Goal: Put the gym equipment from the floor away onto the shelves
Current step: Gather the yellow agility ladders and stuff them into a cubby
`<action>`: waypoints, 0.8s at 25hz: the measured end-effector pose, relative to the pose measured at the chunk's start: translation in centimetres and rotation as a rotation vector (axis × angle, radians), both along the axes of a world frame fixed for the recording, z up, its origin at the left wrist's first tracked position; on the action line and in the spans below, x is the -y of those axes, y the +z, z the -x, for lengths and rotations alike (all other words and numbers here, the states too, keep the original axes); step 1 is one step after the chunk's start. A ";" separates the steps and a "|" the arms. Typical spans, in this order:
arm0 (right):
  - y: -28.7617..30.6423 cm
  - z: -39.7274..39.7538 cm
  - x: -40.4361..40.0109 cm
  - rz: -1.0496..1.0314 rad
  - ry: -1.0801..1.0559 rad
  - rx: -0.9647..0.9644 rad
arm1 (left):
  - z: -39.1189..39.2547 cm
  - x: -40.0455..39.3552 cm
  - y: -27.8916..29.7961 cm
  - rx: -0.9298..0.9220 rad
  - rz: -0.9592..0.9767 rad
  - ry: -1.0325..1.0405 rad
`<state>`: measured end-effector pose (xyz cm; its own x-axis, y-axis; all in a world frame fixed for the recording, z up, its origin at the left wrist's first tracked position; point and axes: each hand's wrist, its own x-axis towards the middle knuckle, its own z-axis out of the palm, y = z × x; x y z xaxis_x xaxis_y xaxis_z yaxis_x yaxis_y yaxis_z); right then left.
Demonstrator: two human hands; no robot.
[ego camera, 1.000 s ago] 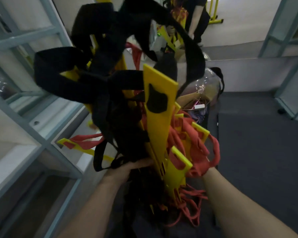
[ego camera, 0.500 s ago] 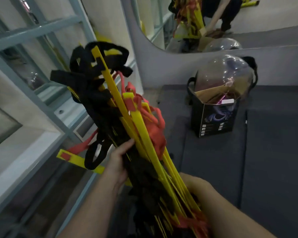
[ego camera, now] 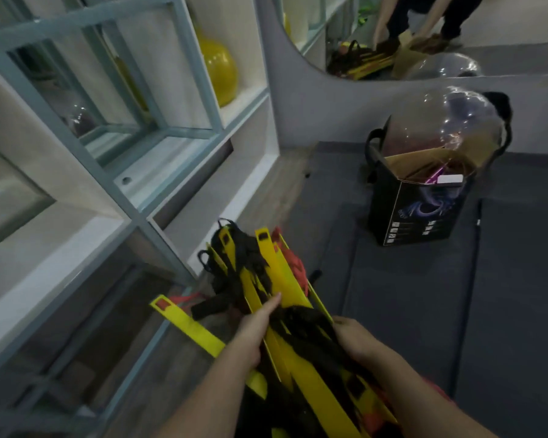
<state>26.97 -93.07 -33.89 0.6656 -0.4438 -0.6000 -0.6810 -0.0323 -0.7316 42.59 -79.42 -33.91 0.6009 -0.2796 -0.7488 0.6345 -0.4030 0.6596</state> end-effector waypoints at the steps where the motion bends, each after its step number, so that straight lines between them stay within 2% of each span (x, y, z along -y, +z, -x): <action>1: -0.2 -0.2 0.0 0.009 -0.001 -0.010 | 0.7 0.1 -0.8 0.007 -0.042 -0.019; 4: -0.2 -1.2 -0.4 0.014 -0.029 -0.095 | 2.7 0.7 2.4 0.093 -0.233 -0.144; 6: -0.1 -1.9 -0.5 0.112 -0.001 -0.167 | 2.4 0.8 3.7 0.277 -0.416 -0.227; 8: -0.2 -2.1 -0.7 0.308 0.075 -0.243 | 2.1 -0.1 4.8 0.523 -0.595 -0.270; 10: -0.7 -2.4 -0.5 0.387 0.081 -0.255 | 2.3 -2.1 3.8 0.633 -0.721 -0.179; 11: -0.7 -2.4 -0.4 0.361 0.069 -0.246 | 2.5 -3.1 2.5 0.549 -0.730 -0.028; 12: -0.7 -2.6 -0.4 0.335 0.052 -0.227 | 2.8 -4.0 1.4 0.367 -0.661 0.183; 14: -0.2 -2.8 -0.4 0.286 0.053 -0.190 | 3.3 -5.0 -0.3 0.014 -0.321 0.512; 15: 0.0 -3.0 -0.6 0.269 0.059 -0.181 | 3.5 -5.0 -0.1 -0.101 -0.183 0.514; 16: 0.1 -3.2 -0.6 0.255 0.060 -0.174 | 3.7 -4.9 0.4 -0.134 -0.119 0.491; 18: 0.5 -3.8 -0.9 0.209 0.035 -0.158 | 3.6 -4.3 1.0 -0.177 -0.011 0.453; 20: 0.8 -4.3 -1.5 0.113 0.014 -0.143 | 3.5 -3.9 0.0 -0.202 0.005 0.346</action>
<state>31.29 -91.60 -33.13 0.5836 -0.5051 -0.6358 -0.7769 -0.1195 -0.6182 39.08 -75.52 -33.87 0.5011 -0.0902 -0.8607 0.8492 -0.1400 0.5091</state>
